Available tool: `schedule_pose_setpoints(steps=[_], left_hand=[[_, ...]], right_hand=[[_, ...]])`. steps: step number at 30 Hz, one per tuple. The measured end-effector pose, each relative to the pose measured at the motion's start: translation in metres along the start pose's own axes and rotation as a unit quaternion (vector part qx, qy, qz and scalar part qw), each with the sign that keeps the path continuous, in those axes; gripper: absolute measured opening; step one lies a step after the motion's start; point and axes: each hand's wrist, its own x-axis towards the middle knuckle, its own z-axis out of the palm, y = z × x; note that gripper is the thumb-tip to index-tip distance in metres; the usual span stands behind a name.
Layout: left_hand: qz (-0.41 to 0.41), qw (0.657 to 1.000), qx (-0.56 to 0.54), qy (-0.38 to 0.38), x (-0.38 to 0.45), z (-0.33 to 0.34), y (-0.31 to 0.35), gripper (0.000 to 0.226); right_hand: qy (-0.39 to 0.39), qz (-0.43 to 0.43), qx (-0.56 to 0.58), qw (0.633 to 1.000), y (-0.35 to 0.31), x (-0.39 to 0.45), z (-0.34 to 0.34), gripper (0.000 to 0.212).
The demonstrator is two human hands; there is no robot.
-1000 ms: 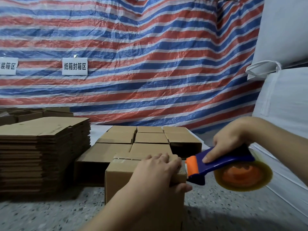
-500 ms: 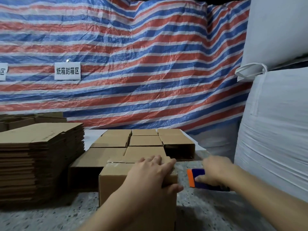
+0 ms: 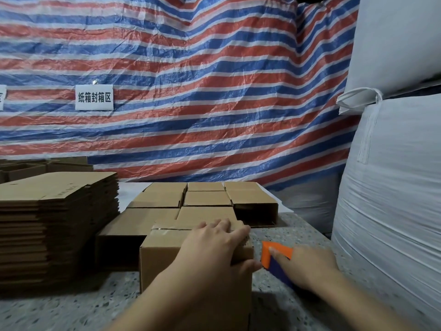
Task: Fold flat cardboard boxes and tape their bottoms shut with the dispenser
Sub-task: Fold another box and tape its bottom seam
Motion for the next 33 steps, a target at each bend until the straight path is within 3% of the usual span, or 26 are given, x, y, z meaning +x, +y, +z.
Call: schedule_pose_setpoints(steps=[2,3,4,6,8,11,14,17,26,33], left_hand=[[-0.002,1.0,0.001,0.0,0.0,0.0,0.0,0.076],[-0.003,1.0,0.004,-0.002,0.0,0.0,0.001,0.076],[-0.004,1.0,0.008,-0.004,0.001,0.001,0.001,0.077],[-0.003,1.0,0.016,-0.004,0.001,0.001,0.0,0.077],[-0.002,1.0,0.017,0.0,0.001,0.001,0.0,0.076],[0.003,1.0,0.021,0.009,0.0,0.001,0.0,0.075],[0.005,1.0,0.018,0.01,0.0,0.001,0.0,0.074],[0.003,1.0,0.015,0.012,0.0,0.002,0.0,0.074],[0.006,0.999,0.018,0.027,0.0,0.005,0.001,0.076],[0.012,1.0,0.016,0.019,0.0,0.004,0.002,0.085]], right_hand=[[0.063,0.002,0.1,0.993,-0.006,-0.006,-0.018,0.082],[0.065,0.002,0.205,0.977,-0.01,-0.008,-0.026,0.08],[0.03,0.012,0.334,0.942,-0.015,-0.01,-0.033,0.08],[-0.105,0.053,0.537,0.835,-0.025,-0.015,-0.045,0.077],[-0.182,0.07,0.613,0.765,-0.033,-0.025,-0.052,0.066],[-0.188,0.077,0.666,0.717,-0.039,-0.03,-0.053,0.043],[-0.196,0.069,0.695,0.688,-0.042,-0.03,-0.053,0.029],[-0.189,0.058,0.703,0.683,-0.045,-0.031,-0.049,0.023],[-0.14,0.067,0.729,0.666,-0.072,-0.045,-0.026,0.034],[-0.136,0.12,0.749,0.637,-0.08,-0.046,-0.015,0.039]])
